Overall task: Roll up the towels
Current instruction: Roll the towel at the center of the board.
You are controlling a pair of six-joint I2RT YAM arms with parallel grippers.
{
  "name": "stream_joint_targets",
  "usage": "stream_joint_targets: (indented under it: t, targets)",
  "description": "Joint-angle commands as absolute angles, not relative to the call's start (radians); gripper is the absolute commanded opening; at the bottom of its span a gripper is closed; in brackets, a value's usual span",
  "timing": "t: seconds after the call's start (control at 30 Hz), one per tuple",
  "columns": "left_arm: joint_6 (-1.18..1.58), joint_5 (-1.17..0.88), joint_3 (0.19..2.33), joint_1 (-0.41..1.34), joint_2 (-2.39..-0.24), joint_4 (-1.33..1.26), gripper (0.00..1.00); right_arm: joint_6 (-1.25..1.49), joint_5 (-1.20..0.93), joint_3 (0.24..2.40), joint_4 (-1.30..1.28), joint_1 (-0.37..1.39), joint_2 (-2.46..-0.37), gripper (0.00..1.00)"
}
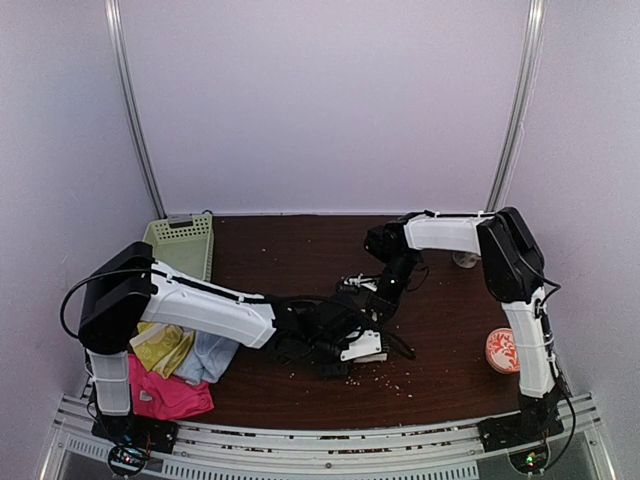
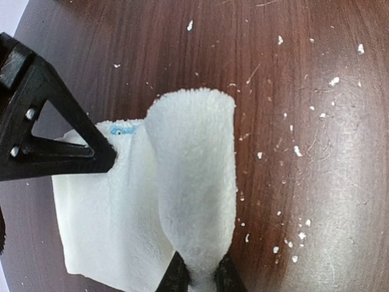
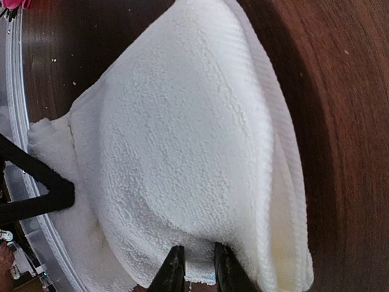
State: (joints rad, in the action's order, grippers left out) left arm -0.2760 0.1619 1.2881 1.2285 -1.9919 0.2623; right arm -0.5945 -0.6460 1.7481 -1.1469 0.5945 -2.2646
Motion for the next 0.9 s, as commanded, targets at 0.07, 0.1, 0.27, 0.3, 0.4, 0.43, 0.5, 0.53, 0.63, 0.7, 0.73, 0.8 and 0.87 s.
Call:
stream_joint_targets:
  t: [0.07, 0.1, 0.27, 0.3, 0.4, 0.43, 0.5, 0.53, 0.63, 0.7, 0.73, 0.8, 0.87]
  targets:
    - [-0.199, 0.078, 1.326, 1.238, -2.038, 0.362, 0.01, -0.555, -0.525, 1.792, -1.074, 0.627, -2.351, 0.18]
    - [-0.193, 0.084, 1.336, 1.237, -2.052, 0.372, 0.01, -0.559, -0.529, 1.795, -1.080, 0.626, -2.347, 0.18]
    - [-0.172, 0.066, 1.358, 1.211, -2.106, 0.409, 0.00, -0.630, -0.639, 1.831, -1.165, 0.595, -2.255, 0.26]
    - [-0.162, 0.044, 1.372, 1.198, -2.117, 0.423, 0.00, -0.649, -0.671, 1.854, -1.190, 0.581, -2.228, 0.29]
    - [-0.130, -0.065, 1.410, 1.157, -2.138, 0.467, 0.00, -0.678, -0.743, 1.930, -1.263, 0.525, -2.140, 0.34]
    - [-0.121, -0.120, 1.421, 1.142, -2.144, 0.483, 0.00, -0.689, -0.765, 1.959, -1.283, 0.502, -2.102, 0.35]
    - [-0.093, -0.241, 1.434, 1.100, -2.160, 0.494, 0.00, -0.698, -0.805, 1.991, -1.291, 0.450, -2.020, 0.44]
    - [-0.084, -0.302, 1.448, 1.070, -2.174, 0.511, 0.00, -0.695, -0.827, 1.983, -1.277, 0.426, -1.968, 0.45]
    - [-0.066, -0.454, 1.523, 1.008, -2.236, 0.586, 0.00, -0.705, -0.828, 1.883, -1.205, 0.405, -1.808, 0.46]
    - [-0.058, -0.574, 1.577, 0.970, -2.278, 0.626, 0.00, -0.702, -0.847, 1.779, -1.135, 0.406, -1.695, 0.47]
    - [-0.058, -0.626, 1.612, 0.952, -2.298, 0.648, 0.00, -0.717, -0.878, 1.710, -1.110, 0.407, -1.625, 0.47]
    - [-0.046, -0.707, 1.646, 0.918, -2.331, 0.675, 0.00, -0.881, -0.946, 1.634, -1.164, 0.408, -1.549, 0.53]
    - [-0.042, -0.809, 1.678, 0.887, -2.375, 0.720, 0.00, -0.979, -0.988, 1.517, -1.221, 0.409, -1.462, 0.60]
